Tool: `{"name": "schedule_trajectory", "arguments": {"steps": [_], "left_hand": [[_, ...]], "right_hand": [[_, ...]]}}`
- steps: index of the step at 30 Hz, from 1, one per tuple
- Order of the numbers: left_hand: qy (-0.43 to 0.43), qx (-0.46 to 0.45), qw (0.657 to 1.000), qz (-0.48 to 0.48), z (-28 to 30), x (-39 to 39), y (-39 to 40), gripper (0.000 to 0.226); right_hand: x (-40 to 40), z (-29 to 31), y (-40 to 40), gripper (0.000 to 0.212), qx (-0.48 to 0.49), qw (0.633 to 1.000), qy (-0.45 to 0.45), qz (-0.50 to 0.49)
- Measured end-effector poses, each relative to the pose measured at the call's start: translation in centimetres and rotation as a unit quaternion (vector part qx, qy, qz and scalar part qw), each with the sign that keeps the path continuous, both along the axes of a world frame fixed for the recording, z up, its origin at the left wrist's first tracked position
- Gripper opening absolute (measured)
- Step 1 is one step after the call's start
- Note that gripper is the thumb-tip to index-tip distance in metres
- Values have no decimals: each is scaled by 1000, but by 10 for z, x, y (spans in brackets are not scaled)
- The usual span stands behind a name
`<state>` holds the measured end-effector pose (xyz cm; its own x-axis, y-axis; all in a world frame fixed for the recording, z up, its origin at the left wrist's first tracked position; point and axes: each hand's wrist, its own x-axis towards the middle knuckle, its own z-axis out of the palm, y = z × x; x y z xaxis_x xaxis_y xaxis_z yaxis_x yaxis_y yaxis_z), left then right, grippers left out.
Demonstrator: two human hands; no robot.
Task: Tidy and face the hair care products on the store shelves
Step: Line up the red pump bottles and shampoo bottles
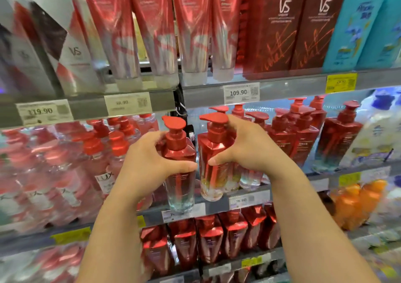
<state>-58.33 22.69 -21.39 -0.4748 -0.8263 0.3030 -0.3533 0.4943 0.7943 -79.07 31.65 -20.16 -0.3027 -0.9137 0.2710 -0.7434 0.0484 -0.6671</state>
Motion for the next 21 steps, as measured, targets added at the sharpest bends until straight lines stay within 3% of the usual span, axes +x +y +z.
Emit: {"name": "schedule_trajectory", "arguments": {"steps": [7,21], "left_hand": [[0,45,999,-13,-7,17,3,62],[-9,53,998,-28,-2,12,19,52]], "right_hand": [[20,-15,-22,76,18,997,56,-55],[23,-14,-30,65,111,972,192,-81]]}}
